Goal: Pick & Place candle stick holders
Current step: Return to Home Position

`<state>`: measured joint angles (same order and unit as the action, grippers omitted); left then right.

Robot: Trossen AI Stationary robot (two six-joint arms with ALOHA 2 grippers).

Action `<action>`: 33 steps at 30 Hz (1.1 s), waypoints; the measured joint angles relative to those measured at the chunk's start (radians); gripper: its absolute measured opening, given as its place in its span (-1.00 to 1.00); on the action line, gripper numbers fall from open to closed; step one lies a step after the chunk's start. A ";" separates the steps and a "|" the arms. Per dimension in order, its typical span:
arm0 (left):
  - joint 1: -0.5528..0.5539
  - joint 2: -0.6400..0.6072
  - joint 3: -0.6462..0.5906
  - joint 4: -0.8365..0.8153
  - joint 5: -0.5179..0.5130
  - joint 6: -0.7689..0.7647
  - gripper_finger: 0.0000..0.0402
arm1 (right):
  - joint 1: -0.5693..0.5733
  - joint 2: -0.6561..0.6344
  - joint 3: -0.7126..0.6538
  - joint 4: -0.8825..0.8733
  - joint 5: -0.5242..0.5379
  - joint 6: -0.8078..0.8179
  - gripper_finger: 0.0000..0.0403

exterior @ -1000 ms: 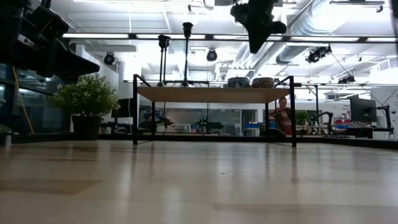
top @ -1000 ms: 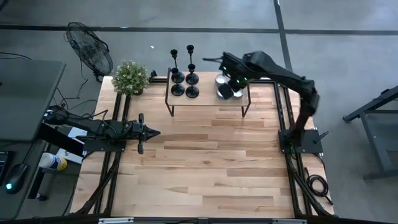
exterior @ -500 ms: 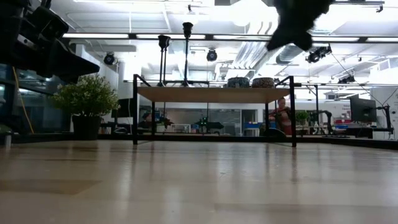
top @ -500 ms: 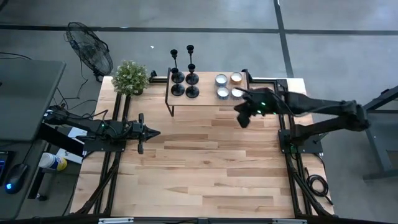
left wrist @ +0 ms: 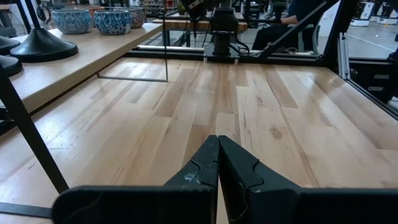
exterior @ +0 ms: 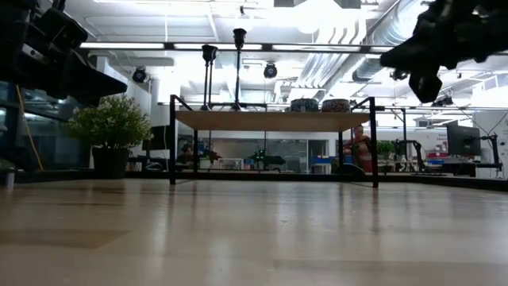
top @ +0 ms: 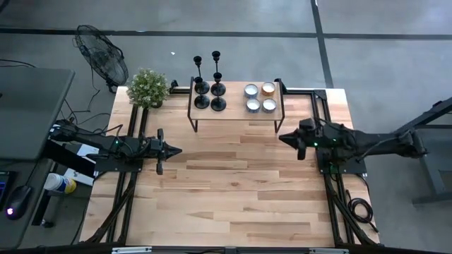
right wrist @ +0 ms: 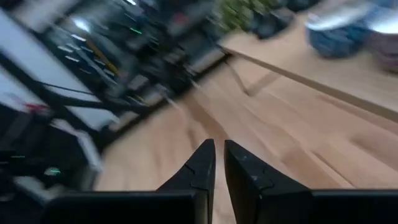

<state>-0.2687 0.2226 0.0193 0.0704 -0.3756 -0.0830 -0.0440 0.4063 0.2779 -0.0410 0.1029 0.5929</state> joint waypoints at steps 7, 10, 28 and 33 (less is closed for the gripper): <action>0.000 0.000 0.000 0.000 0.000 0.000 -1.00 | 0.036 -0.177 -0.187 0.207 -0.075 -0.057 -0.86; 0.000 0.000 0.000 0.000 0.000 0.000 -1.00 | 0.036 -0.247 -0.220 0.205 -0.118 -0.074 -0.86; 0.000 0.000 0.000 -0.004 0.001 0.000 -1.00 | 0.111 -0.406 -0.268 0.098 0.042 -0.271 -0.87; 0.000 0.000 0.000 -0.020 0.001 0.000 -1.00 | 0.124 -0.401 -0.268 0.083 0.018 -0.297 -0.88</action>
<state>-0.2687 0.2222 0.0193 0.0505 -0.3746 -0.0832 0.0795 0.0051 0.0101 0.0423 0.1207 0.2955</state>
